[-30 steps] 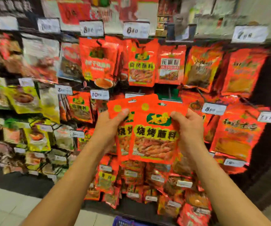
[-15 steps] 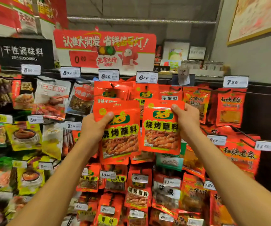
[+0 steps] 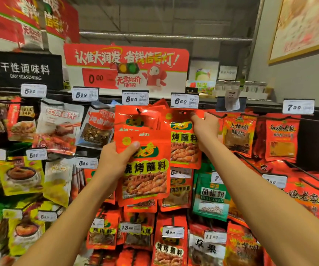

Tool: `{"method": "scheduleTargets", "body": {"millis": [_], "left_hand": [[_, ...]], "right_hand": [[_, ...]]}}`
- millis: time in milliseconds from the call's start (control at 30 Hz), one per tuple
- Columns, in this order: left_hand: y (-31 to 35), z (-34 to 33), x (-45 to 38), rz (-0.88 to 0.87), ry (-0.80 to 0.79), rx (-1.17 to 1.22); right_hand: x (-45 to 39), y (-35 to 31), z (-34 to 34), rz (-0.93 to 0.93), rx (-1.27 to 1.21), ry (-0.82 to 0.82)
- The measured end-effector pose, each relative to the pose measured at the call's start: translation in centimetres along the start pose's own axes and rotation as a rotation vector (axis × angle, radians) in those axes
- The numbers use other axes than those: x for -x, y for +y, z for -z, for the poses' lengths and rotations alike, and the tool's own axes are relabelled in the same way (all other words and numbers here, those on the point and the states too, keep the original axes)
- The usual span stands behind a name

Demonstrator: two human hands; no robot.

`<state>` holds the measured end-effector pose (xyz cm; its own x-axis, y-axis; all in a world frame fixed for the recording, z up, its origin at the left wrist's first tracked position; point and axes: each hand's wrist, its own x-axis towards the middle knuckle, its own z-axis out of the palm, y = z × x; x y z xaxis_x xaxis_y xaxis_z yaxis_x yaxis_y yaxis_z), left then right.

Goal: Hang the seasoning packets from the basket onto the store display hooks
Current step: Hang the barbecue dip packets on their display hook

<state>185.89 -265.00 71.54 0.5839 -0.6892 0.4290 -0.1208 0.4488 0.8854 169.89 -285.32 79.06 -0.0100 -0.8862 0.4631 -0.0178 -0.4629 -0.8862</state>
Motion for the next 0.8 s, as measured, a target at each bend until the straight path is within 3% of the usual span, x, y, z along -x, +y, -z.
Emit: {"method": "scheduleTargets", "body": {"millis": [600,800], "left_hand": [[-1.0,-1.3,-1.9,0.042,0.002,-0.020],[-0.8,-1.6,-1.5,0.032,0.004,0.009]], "right_hand": [[-1.0,-0.1,-1.5,0.102,0.051,0.082],[-2.0,-1.2,-1.9,0.005,0.047,0.042]]}}
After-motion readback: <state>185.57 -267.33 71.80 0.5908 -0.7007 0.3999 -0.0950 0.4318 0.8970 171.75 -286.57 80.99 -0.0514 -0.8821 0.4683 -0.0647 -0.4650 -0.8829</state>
